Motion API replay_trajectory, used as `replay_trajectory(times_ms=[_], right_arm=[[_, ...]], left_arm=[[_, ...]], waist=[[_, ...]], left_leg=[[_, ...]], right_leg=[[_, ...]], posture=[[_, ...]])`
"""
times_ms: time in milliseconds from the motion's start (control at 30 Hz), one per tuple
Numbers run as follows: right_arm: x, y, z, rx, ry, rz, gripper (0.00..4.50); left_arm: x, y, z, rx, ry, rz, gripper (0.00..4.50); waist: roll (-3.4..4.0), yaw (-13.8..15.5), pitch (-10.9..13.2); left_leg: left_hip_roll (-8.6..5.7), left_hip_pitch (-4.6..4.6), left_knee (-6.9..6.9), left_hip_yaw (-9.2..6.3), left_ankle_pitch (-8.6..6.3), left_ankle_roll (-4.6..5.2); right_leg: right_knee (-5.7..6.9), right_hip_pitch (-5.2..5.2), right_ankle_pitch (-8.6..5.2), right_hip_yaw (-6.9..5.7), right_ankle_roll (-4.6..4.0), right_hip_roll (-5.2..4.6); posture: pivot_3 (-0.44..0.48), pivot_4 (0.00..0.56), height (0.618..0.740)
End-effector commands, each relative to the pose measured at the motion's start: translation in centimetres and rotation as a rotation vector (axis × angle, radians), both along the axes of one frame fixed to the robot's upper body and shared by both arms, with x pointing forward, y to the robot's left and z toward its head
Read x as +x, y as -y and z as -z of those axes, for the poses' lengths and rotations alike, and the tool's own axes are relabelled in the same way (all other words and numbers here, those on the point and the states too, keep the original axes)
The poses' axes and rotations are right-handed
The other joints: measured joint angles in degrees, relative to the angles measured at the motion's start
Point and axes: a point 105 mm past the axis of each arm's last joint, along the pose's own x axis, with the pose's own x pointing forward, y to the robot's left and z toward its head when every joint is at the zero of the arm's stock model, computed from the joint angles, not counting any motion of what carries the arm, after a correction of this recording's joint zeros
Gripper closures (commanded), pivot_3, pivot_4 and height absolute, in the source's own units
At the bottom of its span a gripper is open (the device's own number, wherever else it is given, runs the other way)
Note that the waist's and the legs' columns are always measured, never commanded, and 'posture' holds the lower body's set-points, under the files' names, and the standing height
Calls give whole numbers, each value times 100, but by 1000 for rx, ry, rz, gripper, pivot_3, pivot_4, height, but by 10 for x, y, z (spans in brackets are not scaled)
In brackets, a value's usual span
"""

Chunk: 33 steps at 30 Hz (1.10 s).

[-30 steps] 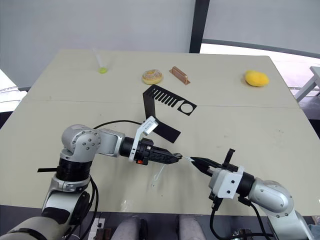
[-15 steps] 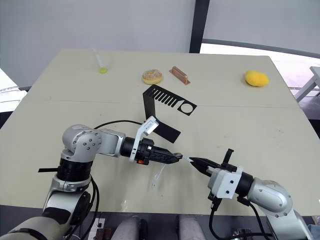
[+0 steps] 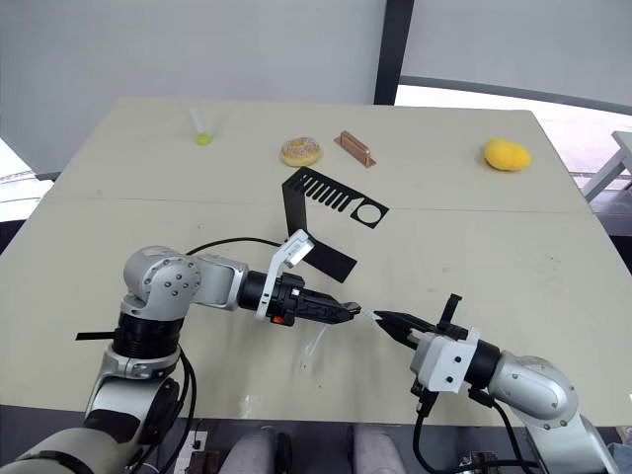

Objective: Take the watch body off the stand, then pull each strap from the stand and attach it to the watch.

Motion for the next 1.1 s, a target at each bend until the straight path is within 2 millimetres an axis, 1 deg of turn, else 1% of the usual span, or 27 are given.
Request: replay_trajectory(times_ms=[33, 733, 1100], right_arm=[[-6, -6, -8, 11, 24, -40, 4500], [-8, -6, -5, 13, 16, -43, 4500], [-4, -6, -8, 1, 29, -44, 4500]], left_arm=[[-2, 3, -6, -25, 13, 17, 2909], [-2, 4, -5, -23, 15, 12, 2909], [-5, 4, -5, -20, 14, 25, 2909]], waist=[[0, 0, 0], [0, -1, 0], [0, 0, 0]], left_leg=[[0, 0, 0, 0, 0, 0], [0, 0, 0, 0, 0, 0], [0, 0, 0, 0, 0, 0]], right_leg=[[0, 0, 0, 0, 0, 0], [0, 0, 0, 0, 0, 0], [0, 0, 0, 0, 0, 0]], posture=[[0, 150, 740], [0, 150, 740], [0, 150, 740]])
